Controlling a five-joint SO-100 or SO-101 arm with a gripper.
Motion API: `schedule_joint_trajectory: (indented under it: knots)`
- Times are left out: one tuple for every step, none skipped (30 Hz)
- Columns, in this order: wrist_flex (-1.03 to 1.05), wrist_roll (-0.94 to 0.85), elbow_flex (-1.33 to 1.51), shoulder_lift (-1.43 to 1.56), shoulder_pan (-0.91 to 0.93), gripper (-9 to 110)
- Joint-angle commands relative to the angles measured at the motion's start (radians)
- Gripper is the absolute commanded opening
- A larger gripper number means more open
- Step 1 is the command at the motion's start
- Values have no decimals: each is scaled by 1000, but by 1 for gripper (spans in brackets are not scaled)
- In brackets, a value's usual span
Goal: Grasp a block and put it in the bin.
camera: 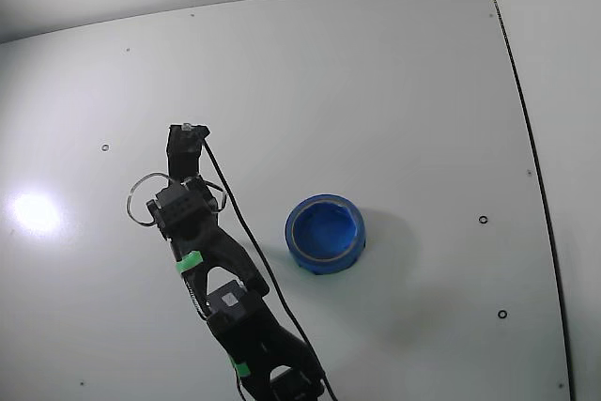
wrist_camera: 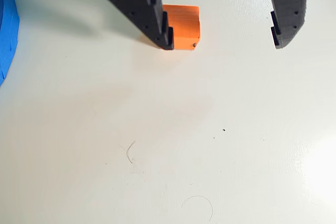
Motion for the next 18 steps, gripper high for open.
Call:
schedule_joint_trajectory:
  knots:
    - [-28,-15,43,35,0,28]
    - [-29,-15,66,46,0,28]
    - [-29,-15,74,46,0,28]
    - [-29,-15,92,48,0,28]
    - [-29,-14,106,48,0,28]
    - [-29,-14,117,48,0,28]
    - [-29,-14,124,49,0,28]
    - [-29,-14,127,49,0,28]
    - [-29,-14,127,49,0,28]
    - [-29,-14,130,49,0,28]
    - [-29,-14,132,49,0,28]
    - [-29,-14,133,49,0,28]
    - [-29,-14,135,49,0,28]
    - [-29,-14,135,49,0,28]
    - [-29,-14,135,49,0,28]
    - [-29,-14,135,49,0,28]
    - [-29,-14,135,49,0,27]
    - [-29,-14,137,49,0,25]
